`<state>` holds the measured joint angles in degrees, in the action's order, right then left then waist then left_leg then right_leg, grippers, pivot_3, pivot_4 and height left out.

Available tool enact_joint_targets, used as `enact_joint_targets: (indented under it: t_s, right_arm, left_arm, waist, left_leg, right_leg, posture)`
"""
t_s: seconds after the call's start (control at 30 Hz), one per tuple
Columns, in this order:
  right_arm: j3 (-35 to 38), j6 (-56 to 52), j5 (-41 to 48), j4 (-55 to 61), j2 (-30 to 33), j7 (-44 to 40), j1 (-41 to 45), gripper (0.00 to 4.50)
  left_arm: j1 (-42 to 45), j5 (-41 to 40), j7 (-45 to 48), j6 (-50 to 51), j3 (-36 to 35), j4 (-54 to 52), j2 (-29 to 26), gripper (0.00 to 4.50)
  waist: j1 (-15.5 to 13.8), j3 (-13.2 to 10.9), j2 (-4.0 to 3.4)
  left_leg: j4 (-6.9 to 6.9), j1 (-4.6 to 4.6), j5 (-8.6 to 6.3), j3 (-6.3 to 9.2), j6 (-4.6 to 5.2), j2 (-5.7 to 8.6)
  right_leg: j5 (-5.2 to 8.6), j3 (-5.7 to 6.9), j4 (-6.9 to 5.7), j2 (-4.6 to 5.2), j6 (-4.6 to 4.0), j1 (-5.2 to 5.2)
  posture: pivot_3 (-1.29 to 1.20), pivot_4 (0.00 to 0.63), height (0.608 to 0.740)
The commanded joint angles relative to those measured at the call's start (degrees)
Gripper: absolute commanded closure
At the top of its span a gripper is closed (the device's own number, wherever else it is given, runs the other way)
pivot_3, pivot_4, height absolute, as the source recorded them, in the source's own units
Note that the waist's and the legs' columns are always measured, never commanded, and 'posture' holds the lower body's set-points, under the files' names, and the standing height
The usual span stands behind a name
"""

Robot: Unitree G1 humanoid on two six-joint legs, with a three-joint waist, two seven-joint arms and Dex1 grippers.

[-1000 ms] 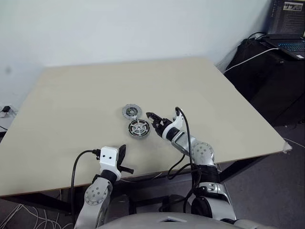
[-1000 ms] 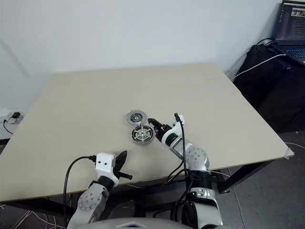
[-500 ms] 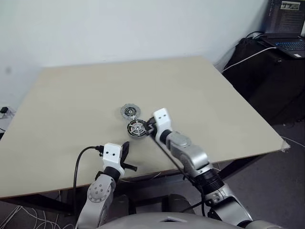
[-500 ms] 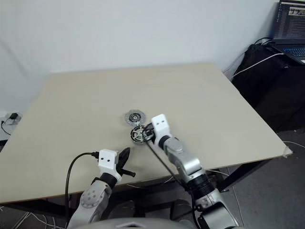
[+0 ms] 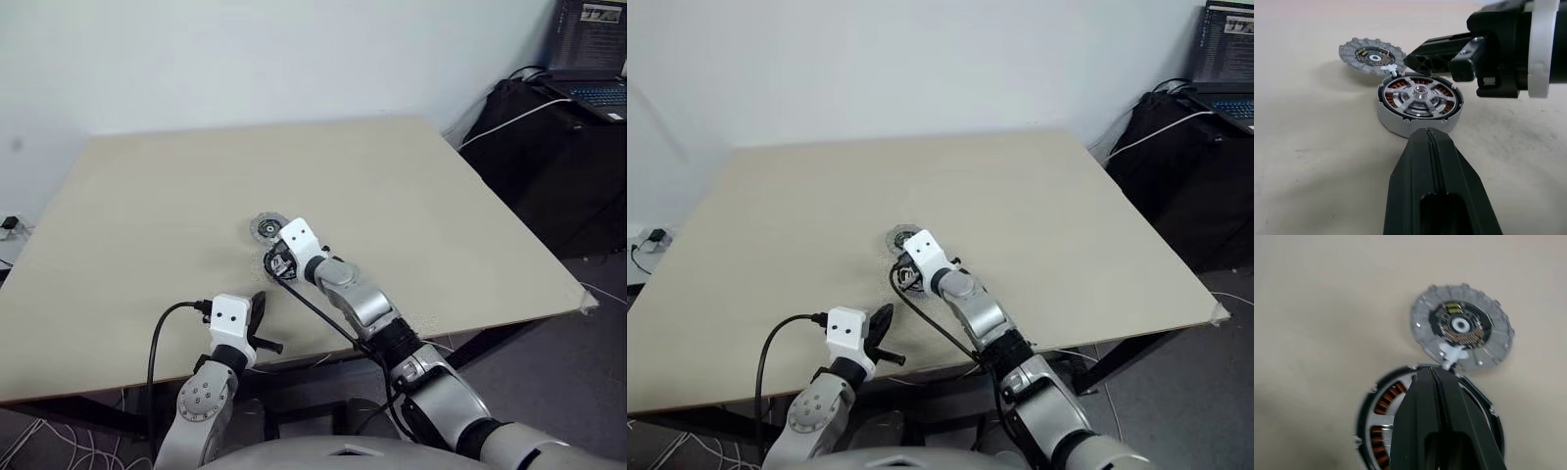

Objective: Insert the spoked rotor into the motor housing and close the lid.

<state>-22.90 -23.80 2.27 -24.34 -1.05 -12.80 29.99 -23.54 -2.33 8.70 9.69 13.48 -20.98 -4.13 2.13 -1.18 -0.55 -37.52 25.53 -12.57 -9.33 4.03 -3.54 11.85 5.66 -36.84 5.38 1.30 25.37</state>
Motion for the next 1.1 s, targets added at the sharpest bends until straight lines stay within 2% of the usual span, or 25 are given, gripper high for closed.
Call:
enact_joint_targets:
  t_s: [0.03, 0.27, 0.37, 0.57, 0.67, 0.83, 1.1]
  right_arm:
    - [1.46, 0.72, -1.37, -3.41, -0.73, -1.12, 2.12, 4.48]
    - [1.95, -1.53, -2.91, -5.6, -0.67, -3.32, 1.35, 4.48]
    - [0.79, -0.57, -4.22, -1.09, 0.94, -5.57, 1.43, 4.48]
    - [-3.14, -2.96, -6.91, 10.6, 8.19, -15.78, 4.49, 4.48]
    - [-5.89, -4.52, -9.03, 13.22, 11.84, -20.51, 6.05, 3.87]
    - [-11.81, -3.68, -13.07, 14.22, 16.53, -28.35, 8.14, 2.29]
    - [-16.84, 0.04, -17.66, 11.12, 18.85, -36.26, 12.54, 2.29]
  left_arm:
    - [0.71, -0.22, -0.28, 0.21, -0.02, -3.54, 0.19, 4.5]
    - [0.81, -0.75, 0.12, 0.04, -0.39, -3.0, 0.22, 4.5]
    - [0.94, -0.97, 0.4, -0.9, -0.54, -1.59, 0.18, 4.5]
    - [2.3, -1.58, 1.72, -4.62, -1.55, 4.15, 0.12, 4.5]
    - [3.2, -1.65, 2.27, -7.23, -1.85, 7.7, 0.37, 4.5]
    - [3.9, -1.66, 2.84, -11.12, -2.2, 12.12, 0.49, 4.5]
    - [4.22, -1.72, 3.35, -15.57, -2.74, 16.95, 0.7, 4.5]
  waist:
    - [0.03, 0.0, 0.0]
    - [0.06, 0.11, 0.0]
    - [-0.02, 0.11, 0.01]
    - [0.02, 0.08, -0.02]
    - [-0.04, 0.09, -0.01]
    - [-0.07, 0.09, 0.01]
    - [-0.07, 0.07, 0.04]
  left_leg:
    - [0.0, 0.0, 0.0, -0.01, 0.0, 0.0]
    - [-0.01, -0.03, 0.0, -0.03, 0.0, 0.0]
    - [-0.01, -0.03, 0.0, -0.03, 0.0, 0.0]
    - [-0.02, -0.02, 0.0, -0.02, 0.0, 0.02]
    - [-0.04, -0.03, 0.0, 0.01, 0.0, 0.01]
    - [-0.09, -0.02, 0.0, 0.0, 0.01, 0.01]
    - [-0.28, 0.0, -0.01, 0.03, 0.03, -0.01]
  right_leg:
    - [0.0, 0.0, 0.0, 0.0, 0.0, 0.0]
    - [0.0, -0.01, -0.03, -0.05, 0.0, -0.02]
    - [0.0, 0.0, -0.04, -0.02, 0.0, -0.03]
    - [0.0, -0.01, -0.03, 0.0, 0.0, 0.0]
    - [0.0, 0.02, -0.04, -0.03, -0.01, 0.0]
    - [0.01, 0.02, -0.03, -0.02, -0.02, -0.02]
    - [-0.03, 0.05, -0.12, 0.06, -0.02, -0.03]
  posture:
    - [0.0, 0.0, 0.74]
    - [0.0, 0.0, 0.74]
    - [0.0, 0.0, 0.74]
    - [0.0, 0.0, 0.74]
    - [0.0, 0.0, 0.74]
    - [0.0, 0.0, 0.74]
    - [0.0, 0.0, 0.74]
